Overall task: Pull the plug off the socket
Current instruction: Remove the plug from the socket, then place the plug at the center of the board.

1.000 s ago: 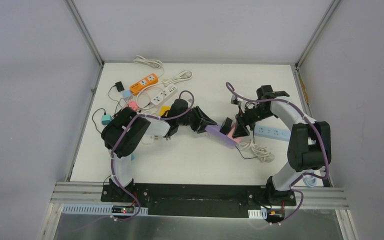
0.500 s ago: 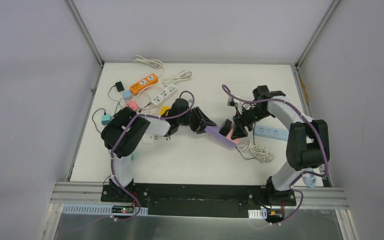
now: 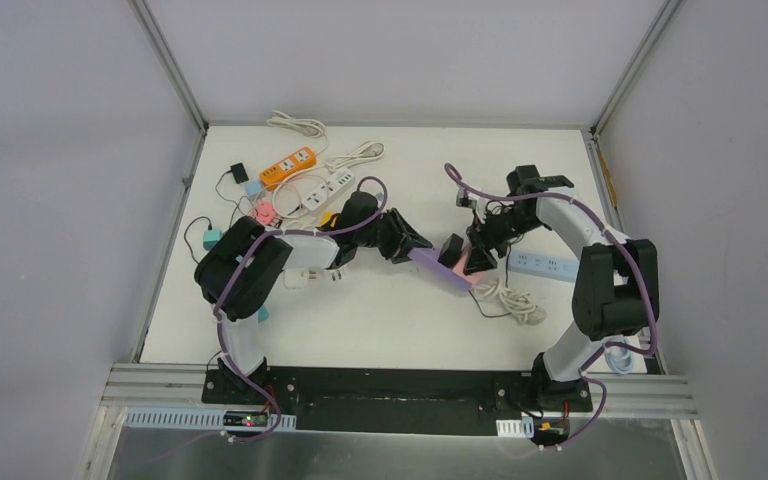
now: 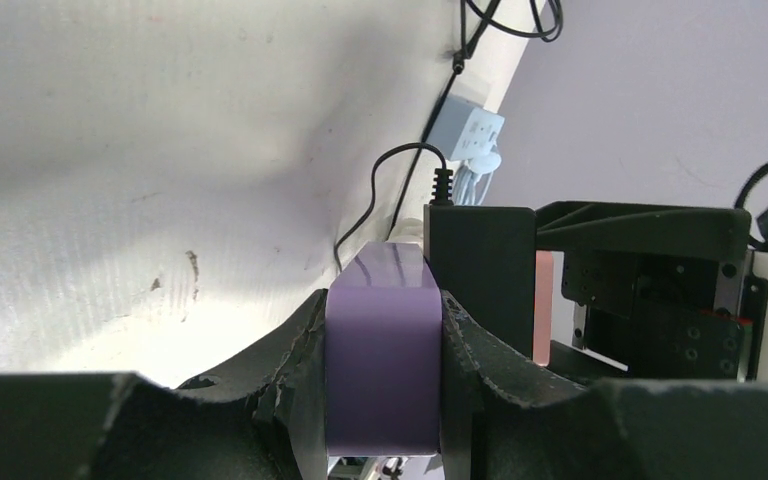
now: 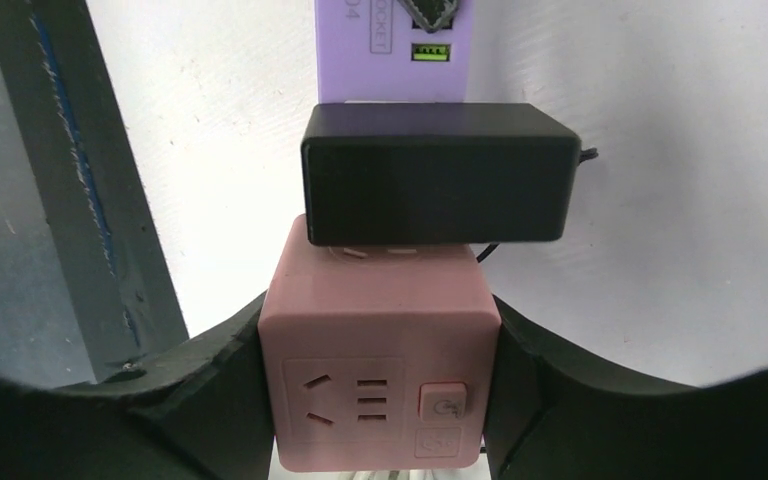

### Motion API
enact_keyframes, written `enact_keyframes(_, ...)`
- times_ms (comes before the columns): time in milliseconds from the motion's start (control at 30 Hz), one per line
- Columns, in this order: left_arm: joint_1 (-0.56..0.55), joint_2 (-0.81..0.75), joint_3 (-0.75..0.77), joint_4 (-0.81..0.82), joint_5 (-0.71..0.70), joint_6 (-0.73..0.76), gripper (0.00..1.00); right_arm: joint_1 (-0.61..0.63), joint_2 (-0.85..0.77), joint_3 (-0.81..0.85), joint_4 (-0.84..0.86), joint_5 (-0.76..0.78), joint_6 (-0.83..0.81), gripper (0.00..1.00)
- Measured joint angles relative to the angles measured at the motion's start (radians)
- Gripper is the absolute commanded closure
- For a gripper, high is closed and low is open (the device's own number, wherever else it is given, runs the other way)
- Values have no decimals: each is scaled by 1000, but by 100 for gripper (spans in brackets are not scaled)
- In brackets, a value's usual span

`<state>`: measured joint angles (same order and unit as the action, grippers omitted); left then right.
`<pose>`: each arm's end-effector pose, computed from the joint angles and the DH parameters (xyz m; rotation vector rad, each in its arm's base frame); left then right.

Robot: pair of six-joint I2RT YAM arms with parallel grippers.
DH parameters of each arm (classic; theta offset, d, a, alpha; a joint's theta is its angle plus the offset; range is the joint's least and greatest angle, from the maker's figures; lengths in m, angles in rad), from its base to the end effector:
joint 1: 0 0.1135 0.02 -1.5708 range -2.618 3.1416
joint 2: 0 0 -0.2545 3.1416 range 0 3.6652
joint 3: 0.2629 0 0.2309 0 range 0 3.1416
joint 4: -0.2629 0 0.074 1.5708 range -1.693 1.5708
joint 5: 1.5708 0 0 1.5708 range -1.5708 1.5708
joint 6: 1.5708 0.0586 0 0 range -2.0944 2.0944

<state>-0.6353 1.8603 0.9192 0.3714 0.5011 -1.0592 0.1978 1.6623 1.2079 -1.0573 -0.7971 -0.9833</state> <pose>0.2876 -0.2470 0.1449 -0.1800 2.4663 -1.4189 0.2631 0.0955 0.2082 -1.4815 2.1517 0.9867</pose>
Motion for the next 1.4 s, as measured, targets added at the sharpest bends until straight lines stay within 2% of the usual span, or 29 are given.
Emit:
enact_keyframes(300, 13, -1, 6, -51, -27, 17, 100, -77, 4, 19, -68, -121, -16, 100)
enact_keyframes(900, 13, -1, 6, -48, -29, 25, 100, -77, 4, 19, -77, -140, -9, 100)
enact_keyframes(1100, 12, -2, 0, -30, -29, 35, 100, -113, 4, 19, -44, -154, 44, 100)
enact_keyframes(1400, 1, -13, -3, -20, -42, 69, 100, -232, 4, 19, 36, -171, 148, 100)
